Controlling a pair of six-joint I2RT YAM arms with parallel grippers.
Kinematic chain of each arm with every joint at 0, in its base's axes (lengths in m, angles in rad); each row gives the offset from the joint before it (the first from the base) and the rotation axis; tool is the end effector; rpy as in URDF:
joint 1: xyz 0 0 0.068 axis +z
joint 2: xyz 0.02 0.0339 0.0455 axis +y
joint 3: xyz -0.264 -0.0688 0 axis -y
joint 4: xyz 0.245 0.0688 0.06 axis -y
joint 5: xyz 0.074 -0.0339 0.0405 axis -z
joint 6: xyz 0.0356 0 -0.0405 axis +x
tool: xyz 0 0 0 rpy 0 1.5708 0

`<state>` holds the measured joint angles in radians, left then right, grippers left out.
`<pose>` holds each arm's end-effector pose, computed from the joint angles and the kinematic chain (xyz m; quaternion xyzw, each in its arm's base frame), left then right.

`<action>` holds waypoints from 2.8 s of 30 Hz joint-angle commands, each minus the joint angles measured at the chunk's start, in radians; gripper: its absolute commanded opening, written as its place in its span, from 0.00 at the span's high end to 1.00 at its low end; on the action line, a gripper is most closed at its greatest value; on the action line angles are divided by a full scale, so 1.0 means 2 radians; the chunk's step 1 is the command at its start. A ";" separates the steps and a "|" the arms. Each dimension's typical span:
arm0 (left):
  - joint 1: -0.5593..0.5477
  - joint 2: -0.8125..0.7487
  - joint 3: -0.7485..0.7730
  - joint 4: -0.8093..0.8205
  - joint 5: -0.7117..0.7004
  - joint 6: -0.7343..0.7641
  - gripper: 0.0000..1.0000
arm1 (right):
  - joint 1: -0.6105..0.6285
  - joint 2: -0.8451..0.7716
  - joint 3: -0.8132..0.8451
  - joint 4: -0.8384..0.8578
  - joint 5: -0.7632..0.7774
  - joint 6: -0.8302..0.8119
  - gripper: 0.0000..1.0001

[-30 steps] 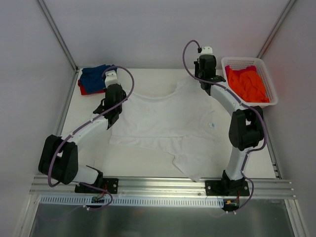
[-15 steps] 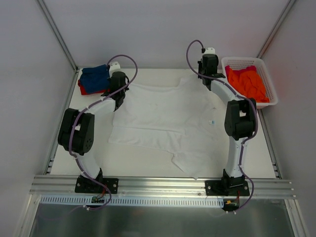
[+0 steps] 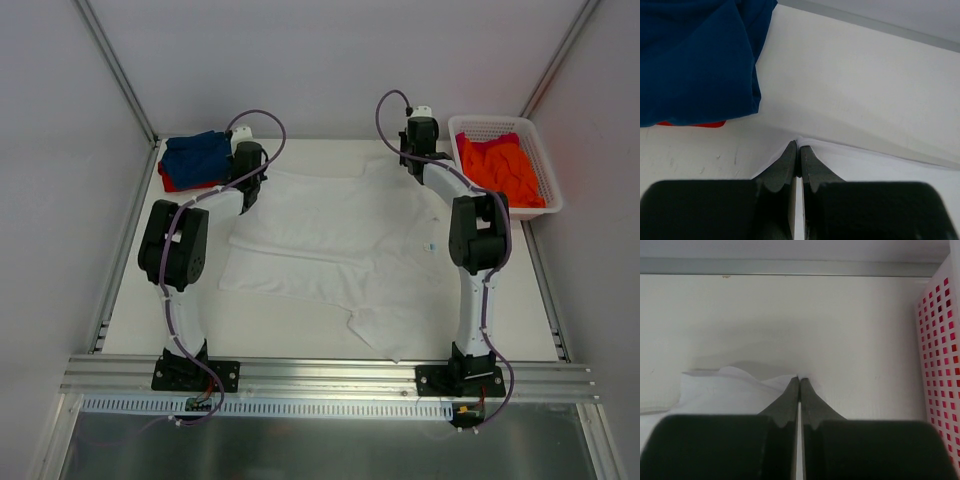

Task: Fold and stack the t-shirts
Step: Flatten the tshirt out

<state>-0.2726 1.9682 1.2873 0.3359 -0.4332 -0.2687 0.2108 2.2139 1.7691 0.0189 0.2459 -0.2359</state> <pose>0.4378 -0.1069 0.2134 -0.1221 0.7991 0.0192 0.5883 0.5143 0.1012 0.2287 -0.1200 0.8282 -0.1098 0.5363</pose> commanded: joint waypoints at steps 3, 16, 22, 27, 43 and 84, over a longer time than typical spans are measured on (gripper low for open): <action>0.012 0.022 0.039 0.024 0.006 0.012 1.00 | -0.004 0.014 0.034 0.024 -0.003 0.001 1.00; 0.024 0.072 0.101 0.012 0.019 0.011 1.00 | -0.008 0.037 0.056 0.018 -0.003 -0.001 1.00; 0.026 0.082 0.113 0.001 0.024 0.015 0.47 | -0.007 0.044 0.062 0.009 0.004 -0.001 0.73; 0.025 0.071 0.106 -0.002 0.023 0.017 0.01 | -0.008 0.029 0.051 0.005 0.011 0.001 0.43; 0.004 -0.104 -0.059 -0.055 0.003 -0.027 0.01 | 0.030 -0.104 -0.045 -0.060 0.006 0.030 0.36; -0.155 -0.385 -0.383 -0.250 -0.010 -0.284 0.01 | 0.096 -0.358 -0.108 -0.217 0.036 0.076 0.34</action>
<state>-0.5705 1.2064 0.5426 -0.1501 -0.4129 -0.7876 0.4103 1.5803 1.5078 -0.3927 0.3164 -0.0940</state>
